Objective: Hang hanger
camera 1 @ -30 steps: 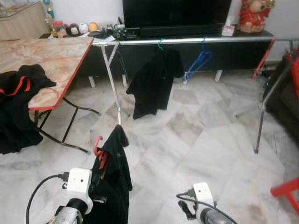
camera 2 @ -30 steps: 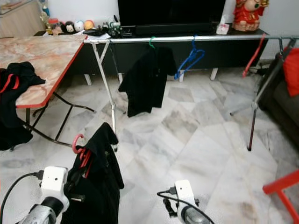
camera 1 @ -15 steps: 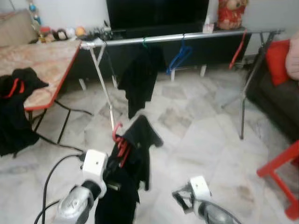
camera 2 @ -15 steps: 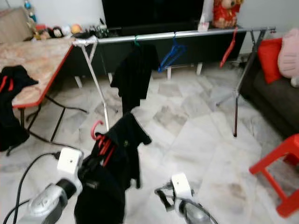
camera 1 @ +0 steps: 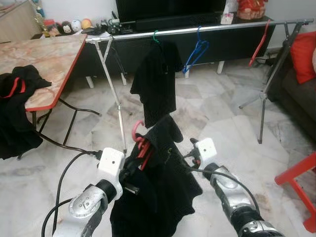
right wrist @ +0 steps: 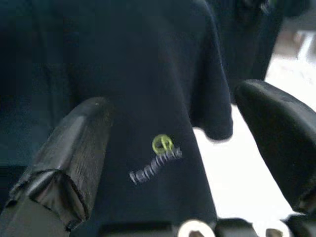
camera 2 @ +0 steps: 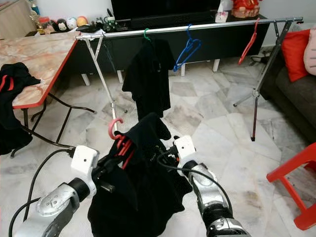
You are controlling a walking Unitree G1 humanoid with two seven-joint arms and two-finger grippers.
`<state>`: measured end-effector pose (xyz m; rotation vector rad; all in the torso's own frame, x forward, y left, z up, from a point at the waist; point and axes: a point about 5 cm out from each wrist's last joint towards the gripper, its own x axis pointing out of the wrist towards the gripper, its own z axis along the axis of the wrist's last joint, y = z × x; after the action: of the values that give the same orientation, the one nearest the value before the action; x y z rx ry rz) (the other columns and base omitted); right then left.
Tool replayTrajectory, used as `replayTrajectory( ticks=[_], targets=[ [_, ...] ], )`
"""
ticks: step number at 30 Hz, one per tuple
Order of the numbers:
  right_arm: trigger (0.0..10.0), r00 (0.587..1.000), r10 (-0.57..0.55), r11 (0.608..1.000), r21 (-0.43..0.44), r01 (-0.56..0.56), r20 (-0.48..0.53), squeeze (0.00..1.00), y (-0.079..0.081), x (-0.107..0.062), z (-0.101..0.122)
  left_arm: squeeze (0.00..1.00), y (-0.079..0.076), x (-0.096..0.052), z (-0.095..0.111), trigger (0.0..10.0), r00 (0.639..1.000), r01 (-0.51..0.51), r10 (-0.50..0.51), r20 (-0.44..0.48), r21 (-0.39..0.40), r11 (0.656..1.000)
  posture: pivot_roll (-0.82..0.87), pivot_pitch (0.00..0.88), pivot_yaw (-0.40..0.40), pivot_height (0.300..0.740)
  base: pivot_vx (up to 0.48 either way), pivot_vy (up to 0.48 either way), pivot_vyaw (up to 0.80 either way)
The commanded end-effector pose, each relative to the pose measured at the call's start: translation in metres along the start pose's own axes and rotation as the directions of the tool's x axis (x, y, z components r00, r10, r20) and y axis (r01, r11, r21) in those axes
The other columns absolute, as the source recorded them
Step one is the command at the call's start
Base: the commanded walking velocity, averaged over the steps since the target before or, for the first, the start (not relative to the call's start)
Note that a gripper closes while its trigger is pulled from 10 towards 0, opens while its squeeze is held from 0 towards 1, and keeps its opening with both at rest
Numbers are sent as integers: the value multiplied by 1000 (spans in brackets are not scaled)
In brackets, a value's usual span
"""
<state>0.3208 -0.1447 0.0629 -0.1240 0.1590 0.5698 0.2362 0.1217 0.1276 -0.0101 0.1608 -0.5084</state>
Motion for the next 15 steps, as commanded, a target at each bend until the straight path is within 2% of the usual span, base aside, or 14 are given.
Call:
replayTrajectory(
  ticks=[1, 6, 11, 15],
  targets=[
    [10000, 994, 109, 993, -45, -109, -21, 0, 4, -9, 0, 0, -4, 4, 22, 10000, 996, 49, -51, 76, 27, 998, -47, 0, 76, 740, 0, 0, 0],
    [10000, 971, 235, 968, -81, -238, -43, 0, 11, -26, -5, 0, -7, 10, 32, 10000, 989, 113, -117, 86, 56, 992, -48, 0, 75, 740, 0, 0, 0],
    [10000, 974, 226, 972, -61, -227, -34, 0, 11, -33, -3, 0, -7, 20, 46, 10000, 982, 132, -139, 127, 62, 989, -60, 0, 77, 740, 0, 0, 0],
    [10000, 972, 231, 971, -57, -233, -27, 0, 13, -34, 0, 0, -10, 24, 50, 10000, 978, 154, -161, 132, 68, 986, -59, 0, 75, 740, 0, 0, 0]
  ],
)
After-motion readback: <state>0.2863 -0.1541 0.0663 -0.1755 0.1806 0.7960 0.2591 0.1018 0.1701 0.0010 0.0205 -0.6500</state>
